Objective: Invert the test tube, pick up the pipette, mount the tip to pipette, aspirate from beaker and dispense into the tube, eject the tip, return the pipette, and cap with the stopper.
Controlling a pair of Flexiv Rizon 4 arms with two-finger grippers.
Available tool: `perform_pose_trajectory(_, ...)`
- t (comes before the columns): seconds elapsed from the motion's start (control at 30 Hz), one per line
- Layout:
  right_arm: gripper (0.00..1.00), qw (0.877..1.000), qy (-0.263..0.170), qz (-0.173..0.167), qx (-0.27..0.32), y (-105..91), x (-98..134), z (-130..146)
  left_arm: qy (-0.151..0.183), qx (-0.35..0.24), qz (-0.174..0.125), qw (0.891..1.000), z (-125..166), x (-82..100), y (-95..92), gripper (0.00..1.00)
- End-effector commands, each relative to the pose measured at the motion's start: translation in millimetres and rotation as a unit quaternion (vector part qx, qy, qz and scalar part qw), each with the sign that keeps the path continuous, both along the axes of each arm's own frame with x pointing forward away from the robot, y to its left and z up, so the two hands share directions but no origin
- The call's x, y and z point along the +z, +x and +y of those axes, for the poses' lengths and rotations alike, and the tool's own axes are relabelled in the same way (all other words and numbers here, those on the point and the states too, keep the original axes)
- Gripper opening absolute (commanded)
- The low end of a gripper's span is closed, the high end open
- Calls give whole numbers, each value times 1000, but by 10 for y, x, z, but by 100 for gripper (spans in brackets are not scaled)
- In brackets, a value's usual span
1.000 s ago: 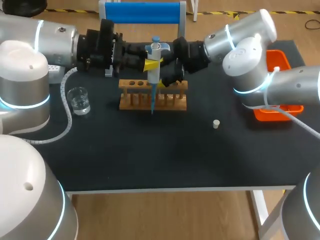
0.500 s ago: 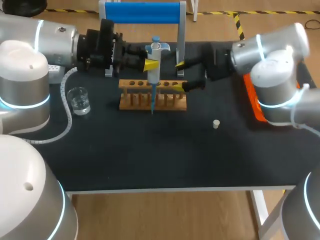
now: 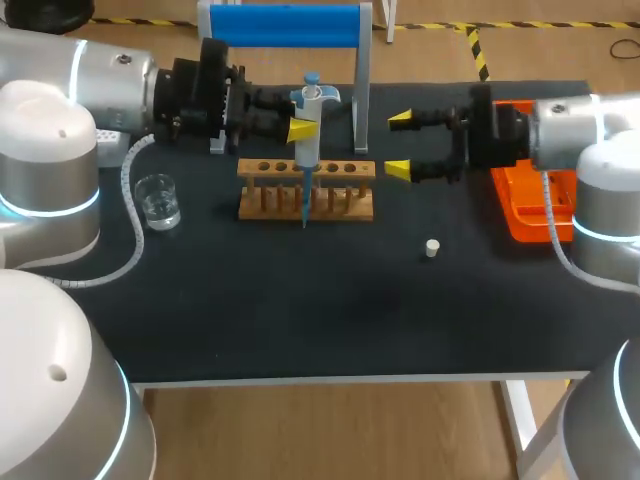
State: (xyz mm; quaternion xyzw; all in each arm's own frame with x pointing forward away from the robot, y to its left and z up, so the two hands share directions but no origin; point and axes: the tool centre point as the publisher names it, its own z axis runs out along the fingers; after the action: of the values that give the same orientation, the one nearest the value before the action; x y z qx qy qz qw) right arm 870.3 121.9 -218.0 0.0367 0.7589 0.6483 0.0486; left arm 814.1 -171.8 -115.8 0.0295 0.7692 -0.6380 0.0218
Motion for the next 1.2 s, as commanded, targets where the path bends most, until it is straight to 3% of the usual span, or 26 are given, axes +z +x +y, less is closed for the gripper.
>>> perform_pose_trajectory(0.03, 100, 1000, 17, -3, 1, -252, 107, -176, 0, -1, 0, 1000, 2, 4, 11, 0)
perform_pose_trajectory(0.37, 100, 999, 42, -16, 13, -501, 247, 25, 0, -1, 0, 1000, 2, 4, 11, 0)
perform_pose_trajectory(0.7, 100, 997, 68, -1, 22, -562, 283, 286, 0, -1, 0, 1000, 2, 4, 11, 0)
perform_pose_trajectory(1.2, 100, 996, 78, -8, 49, -569, 394, 719, 0, -1, 0, 1000, 2, 4, 11, 0)
